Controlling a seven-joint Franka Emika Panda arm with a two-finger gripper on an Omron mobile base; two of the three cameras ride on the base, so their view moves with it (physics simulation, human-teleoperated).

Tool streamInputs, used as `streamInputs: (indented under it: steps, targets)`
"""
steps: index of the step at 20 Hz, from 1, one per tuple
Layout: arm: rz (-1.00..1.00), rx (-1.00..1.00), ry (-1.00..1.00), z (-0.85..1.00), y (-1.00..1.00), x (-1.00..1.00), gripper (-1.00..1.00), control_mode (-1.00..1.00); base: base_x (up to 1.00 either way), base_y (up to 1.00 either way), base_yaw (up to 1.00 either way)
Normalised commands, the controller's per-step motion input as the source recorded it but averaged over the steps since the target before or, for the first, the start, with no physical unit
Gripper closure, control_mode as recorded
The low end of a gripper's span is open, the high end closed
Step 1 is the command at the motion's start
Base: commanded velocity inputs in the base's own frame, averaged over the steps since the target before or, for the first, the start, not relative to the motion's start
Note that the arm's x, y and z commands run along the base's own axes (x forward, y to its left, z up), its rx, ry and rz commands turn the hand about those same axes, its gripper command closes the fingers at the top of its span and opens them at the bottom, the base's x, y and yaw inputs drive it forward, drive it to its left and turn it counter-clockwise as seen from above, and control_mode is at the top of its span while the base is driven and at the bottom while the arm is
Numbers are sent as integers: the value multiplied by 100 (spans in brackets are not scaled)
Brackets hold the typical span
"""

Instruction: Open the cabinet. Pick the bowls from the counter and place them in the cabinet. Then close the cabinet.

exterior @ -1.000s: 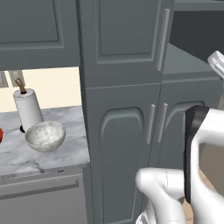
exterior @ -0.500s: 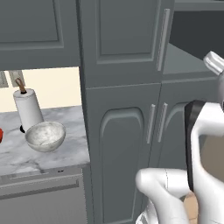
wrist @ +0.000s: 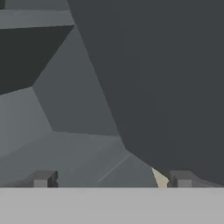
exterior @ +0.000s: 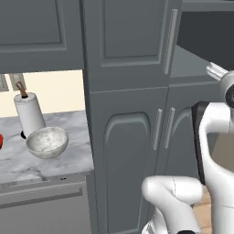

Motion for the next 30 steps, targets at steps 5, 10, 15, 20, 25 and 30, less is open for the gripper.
streamInputs:
  steps: [5, 10, 15, 20, 25, 30]
  targets:
    - [0, 0, 0, -14, -81, 13, -100, -100, 0, 0, 0]
    - [0, 0, -14, 0, -93, 0, -100, -100, 0, 0, 0]
    - [0, 0, -10, 0, -79, 3, -100, -100, 0, 0, 0]
    - [-2, 0, 0, 0, -34, 11, -100, -100, 0, 0, 0]
    - [-4, -7, -10, 7, 1, -25, -100, -100, 0, 0, 0]
    - [-1, -13, -20, 36, 3, -35, -100, -100, 0, 0, 0]
